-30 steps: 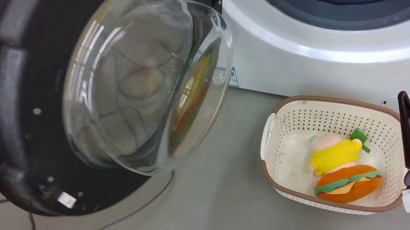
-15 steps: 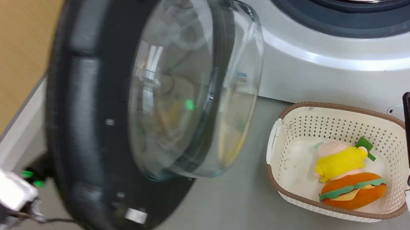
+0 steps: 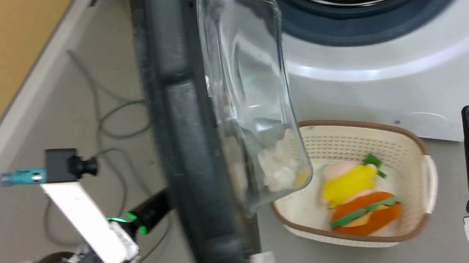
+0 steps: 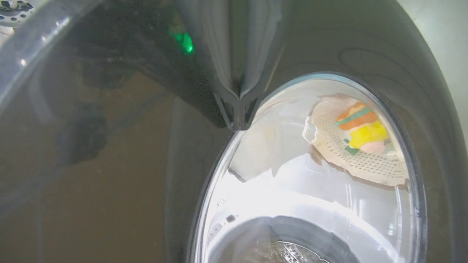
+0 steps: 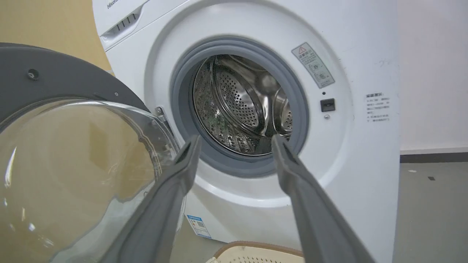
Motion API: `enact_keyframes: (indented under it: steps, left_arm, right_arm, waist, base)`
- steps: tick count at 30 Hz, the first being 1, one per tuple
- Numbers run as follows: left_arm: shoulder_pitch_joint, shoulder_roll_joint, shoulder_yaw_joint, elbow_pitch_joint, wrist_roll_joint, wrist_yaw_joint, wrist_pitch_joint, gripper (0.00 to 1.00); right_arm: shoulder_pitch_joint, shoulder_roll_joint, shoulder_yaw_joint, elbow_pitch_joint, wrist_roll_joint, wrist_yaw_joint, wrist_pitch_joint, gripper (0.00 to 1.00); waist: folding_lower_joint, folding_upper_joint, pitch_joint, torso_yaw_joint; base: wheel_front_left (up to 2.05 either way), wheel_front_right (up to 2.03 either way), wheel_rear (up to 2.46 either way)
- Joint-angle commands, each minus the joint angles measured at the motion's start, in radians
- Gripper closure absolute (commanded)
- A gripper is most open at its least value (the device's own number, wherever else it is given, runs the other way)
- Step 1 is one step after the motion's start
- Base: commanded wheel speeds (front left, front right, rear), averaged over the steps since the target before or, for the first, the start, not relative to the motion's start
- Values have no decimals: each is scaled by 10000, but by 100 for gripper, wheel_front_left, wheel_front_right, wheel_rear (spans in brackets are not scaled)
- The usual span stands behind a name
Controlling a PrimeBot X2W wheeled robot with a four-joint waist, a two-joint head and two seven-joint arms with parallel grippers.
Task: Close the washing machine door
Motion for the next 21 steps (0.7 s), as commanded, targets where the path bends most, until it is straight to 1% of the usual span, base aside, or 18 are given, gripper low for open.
enact_keyframes:
  steps: [1,6,9,12,17,21]
  left_arm:
    - [106,-131,-158,-121,-61,-48,-8,100]
    - [159,-320,-554,-122,-16,-48,-247,100]
    - [72,-388,-774,100,150,-48,-474,100]
    - [-89,-572,-1010,393,198,-48,-780,100]
    - [-395,-839,-1402,842,252,-48,-1287,100]
    - [-626,-981,-1641,1143,388,-48,-1905,100]
  right_arm:
    - [-38,24,0,30,39,8,-44,0]
    - [-20,24,-59,51,93,8,-44,0]
    - [-15,24,-97,46,131,8,-44,0]
    - [-35,24,-116,59,159,8,-44,0]
    - [-78,24,-134,64,216,8,-44,0]
    - [-92,24,-134,62,260,8,-44,0]
  waist:
    - [0,0,-50,-560]
    - [0,0,-91,-1507]
    - [0,0,-71,-2027]
    - [0,0,-31,-2494]
    - [0,0,52,-3129]
    - [0,0,104,-3491]
  base:
    - [0,0,0]
    - [0,0,0]
    - [0,0,0]
    - [0,0,0]
    - [0,0,0]
    - [0,0,0]
